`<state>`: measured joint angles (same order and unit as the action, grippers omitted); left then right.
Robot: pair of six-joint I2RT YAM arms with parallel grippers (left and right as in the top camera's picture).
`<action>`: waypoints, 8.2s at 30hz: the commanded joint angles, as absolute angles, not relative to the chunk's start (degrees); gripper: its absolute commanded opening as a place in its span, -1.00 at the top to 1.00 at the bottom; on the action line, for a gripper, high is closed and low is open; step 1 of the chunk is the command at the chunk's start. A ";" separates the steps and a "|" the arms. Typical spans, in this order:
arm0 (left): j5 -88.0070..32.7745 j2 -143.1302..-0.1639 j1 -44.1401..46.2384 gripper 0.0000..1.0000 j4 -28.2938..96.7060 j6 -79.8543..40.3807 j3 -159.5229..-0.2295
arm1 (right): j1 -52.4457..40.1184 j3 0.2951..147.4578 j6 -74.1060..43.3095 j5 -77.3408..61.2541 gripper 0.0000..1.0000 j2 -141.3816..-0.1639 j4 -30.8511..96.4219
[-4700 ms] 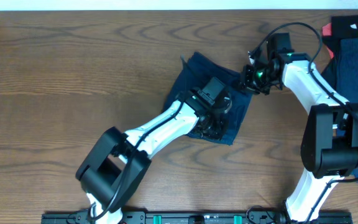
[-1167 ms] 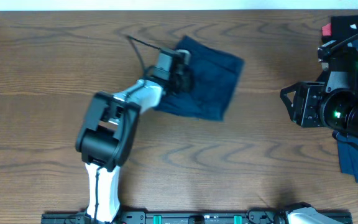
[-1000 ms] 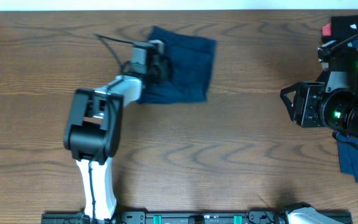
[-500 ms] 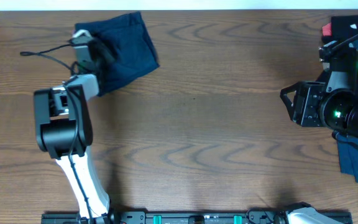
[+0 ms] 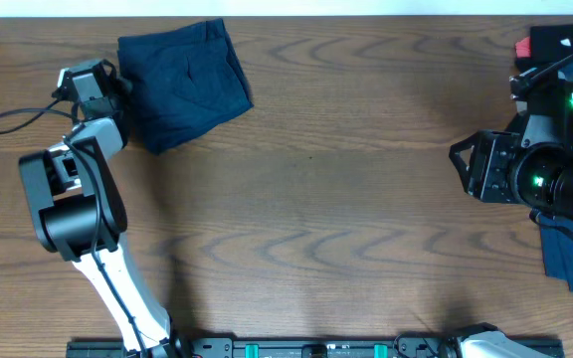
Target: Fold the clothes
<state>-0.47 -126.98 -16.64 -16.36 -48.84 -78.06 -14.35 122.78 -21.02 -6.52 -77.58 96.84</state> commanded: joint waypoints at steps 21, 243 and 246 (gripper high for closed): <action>-18.85 -118.45 -20.53 0.88 15.81 -28.51 -78.00 | -14.66 122.89 -19.18 -9.72 0.14 -78.11 97.27; -16.01 -116.53 -39.20 0.88 34.28 -41.69 -75.31 | -14.66 122.89 -11.68 -10.33 0.10 -77.21 97.27; -16.03 -117.78 -39.18 0.88 32.82 -41.65 -75.31 | -14.66 122.89 -11.68 -10.33 0.10 -77.21 97.27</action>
